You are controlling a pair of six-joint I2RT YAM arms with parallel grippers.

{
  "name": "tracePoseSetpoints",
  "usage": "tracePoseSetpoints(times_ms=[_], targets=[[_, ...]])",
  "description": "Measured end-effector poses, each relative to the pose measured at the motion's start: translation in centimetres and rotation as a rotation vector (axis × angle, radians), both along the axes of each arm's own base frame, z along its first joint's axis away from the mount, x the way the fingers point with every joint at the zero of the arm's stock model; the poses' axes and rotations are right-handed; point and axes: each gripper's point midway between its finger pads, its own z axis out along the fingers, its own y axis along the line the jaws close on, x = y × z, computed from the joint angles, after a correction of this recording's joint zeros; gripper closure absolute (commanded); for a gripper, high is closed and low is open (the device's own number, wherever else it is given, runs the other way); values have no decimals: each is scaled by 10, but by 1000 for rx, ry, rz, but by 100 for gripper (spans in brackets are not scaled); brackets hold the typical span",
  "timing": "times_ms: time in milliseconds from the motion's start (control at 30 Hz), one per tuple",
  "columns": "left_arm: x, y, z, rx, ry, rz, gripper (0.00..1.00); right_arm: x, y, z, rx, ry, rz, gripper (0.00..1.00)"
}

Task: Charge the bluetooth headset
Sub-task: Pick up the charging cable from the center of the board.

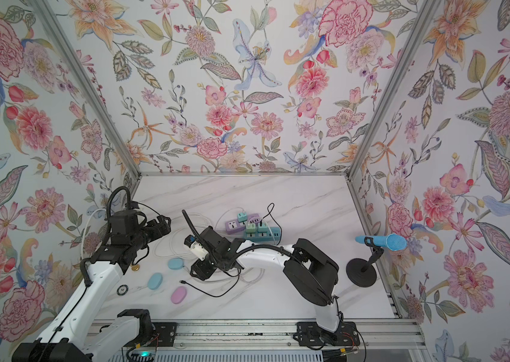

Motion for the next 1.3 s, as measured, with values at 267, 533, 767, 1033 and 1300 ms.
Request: tracePoseSetpoints(times_ms=[267, 533, 767, 1033, 1300], targets=[[-2, 1, -7, -2, 20, 3, 8, -3, 9, -30, -50, 39, -1, 38], [-6, 1, -18, -30, 45, 14, 11, -17, 24, -46, -64, 75, 29, 63], [-6, -6, -24, -67, 62, -8, 18, -19, 27, -45, -61, 82, 21, 100], [-2, -25, -17, -130, 32, -100, 25, -8, 17, -31, -64, 22, -34, 100], [1, -43, -18, -189, 34, -198, 22, 17, 0, 23, -12, -122, -172, 100]])
